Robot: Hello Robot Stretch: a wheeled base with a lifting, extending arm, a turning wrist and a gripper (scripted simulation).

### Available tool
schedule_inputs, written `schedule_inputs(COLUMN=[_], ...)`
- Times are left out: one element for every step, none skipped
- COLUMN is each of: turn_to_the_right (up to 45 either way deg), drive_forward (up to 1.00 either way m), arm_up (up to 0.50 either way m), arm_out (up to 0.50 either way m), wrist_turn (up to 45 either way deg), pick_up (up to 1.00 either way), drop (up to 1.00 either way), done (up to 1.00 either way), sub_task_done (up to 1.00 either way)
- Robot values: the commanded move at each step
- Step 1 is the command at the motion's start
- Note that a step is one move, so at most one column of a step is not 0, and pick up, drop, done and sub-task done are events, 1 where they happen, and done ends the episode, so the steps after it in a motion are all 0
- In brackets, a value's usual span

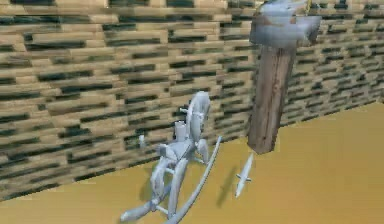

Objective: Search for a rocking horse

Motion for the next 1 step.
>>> schedule_inputs(turn_to_the_right=[0.0], drive_forward=[0.00], arm_up=[0.00], arm_out=[0.00], wrist_turn=[0.0], pick_up=[0.00], drop=[0.00], done=[1.00], sub_task_done=[0.00])
